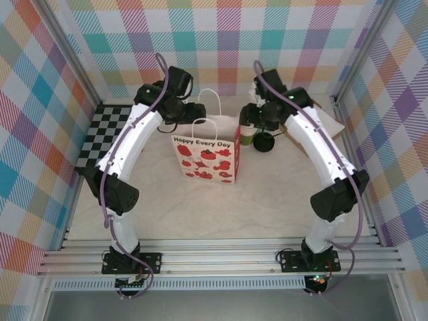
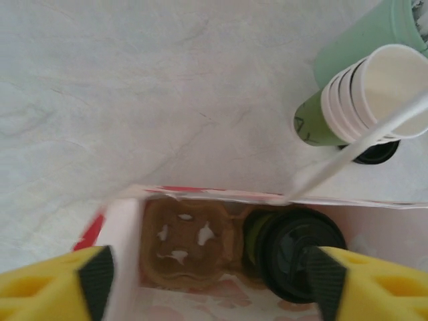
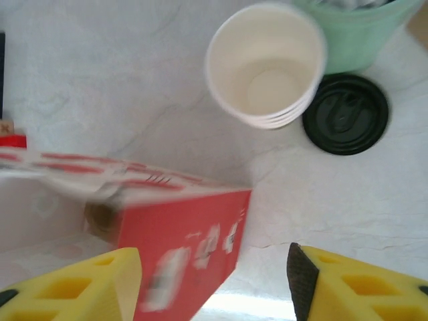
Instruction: Pack the takeout coffee
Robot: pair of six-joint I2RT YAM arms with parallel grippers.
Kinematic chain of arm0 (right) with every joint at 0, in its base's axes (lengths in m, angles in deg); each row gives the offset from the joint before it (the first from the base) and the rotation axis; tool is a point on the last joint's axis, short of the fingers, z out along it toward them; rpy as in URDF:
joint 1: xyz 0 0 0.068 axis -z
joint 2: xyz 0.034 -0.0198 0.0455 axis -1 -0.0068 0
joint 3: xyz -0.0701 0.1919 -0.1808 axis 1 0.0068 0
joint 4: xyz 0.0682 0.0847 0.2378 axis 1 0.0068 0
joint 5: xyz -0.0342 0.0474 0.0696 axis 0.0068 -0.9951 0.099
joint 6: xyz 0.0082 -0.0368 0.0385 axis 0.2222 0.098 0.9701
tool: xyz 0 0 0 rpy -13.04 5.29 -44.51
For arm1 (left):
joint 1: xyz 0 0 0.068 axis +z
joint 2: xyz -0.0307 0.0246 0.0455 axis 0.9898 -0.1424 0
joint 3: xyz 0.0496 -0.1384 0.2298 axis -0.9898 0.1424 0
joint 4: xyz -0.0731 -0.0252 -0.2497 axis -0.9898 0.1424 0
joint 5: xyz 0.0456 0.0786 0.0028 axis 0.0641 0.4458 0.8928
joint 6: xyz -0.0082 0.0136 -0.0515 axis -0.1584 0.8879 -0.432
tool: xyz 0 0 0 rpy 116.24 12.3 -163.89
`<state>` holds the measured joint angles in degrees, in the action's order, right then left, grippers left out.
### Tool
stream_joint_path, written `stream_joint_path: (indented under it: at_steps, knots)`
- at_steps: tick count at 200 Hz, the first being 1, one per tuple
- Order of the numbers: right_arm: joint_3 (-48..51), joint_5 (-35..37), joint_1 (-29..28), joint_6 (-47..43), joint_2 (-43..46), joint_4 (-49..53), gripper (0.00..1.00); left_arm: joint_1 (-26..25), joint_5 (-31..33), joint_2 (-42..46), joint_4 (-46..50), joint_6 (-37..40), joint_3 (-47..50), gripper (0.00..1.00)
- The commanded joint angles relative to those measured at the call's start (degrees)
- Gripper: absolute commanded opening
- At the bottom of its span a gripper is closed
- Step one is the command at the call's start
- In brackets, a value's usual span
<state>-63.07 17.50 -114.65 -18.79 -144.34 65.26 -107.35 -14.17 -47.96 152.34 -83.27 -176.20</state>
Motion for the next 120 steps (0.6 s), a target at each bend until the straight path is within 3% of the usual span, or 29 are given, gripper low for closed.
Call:
stream_joint_path:
  at_steps: [1, 15, 40, 78, 120]
  knots:
    - [2.9, -2.7, 6.9, -3.4, 4.4, -2.9, 0.64, 1.2, 3.2, 9.0, 2.4, 1.6, 3.9, 0.91]
    - [5.8, -5.3, 10.5, -6.1, 5.1, -6.6, 0.66, 1.5, 4.1, 14.3, -0.1, 1.7, 9.7, 1.00]
    - [5.7, -10.4, 15.5, -8.2, 2.7, -9.1, 0.67, 2.8, 1.1, 21.8, -5.2, 2.1, 18.9, 1.00]
    - [3.0, -14.0, 15.7, -18.1, -1.7, -12.9, 0.58, 7.9, 3.6, 25.5, -8.8, -1.1, 27.8, 1.00]
    - [-5.9, -14.9, 15.5, -22.2, -9.5, -16.0, 0.54, 17.3, 10.1, 31.0, -18.7, -13.4, 42.1, 1.00]
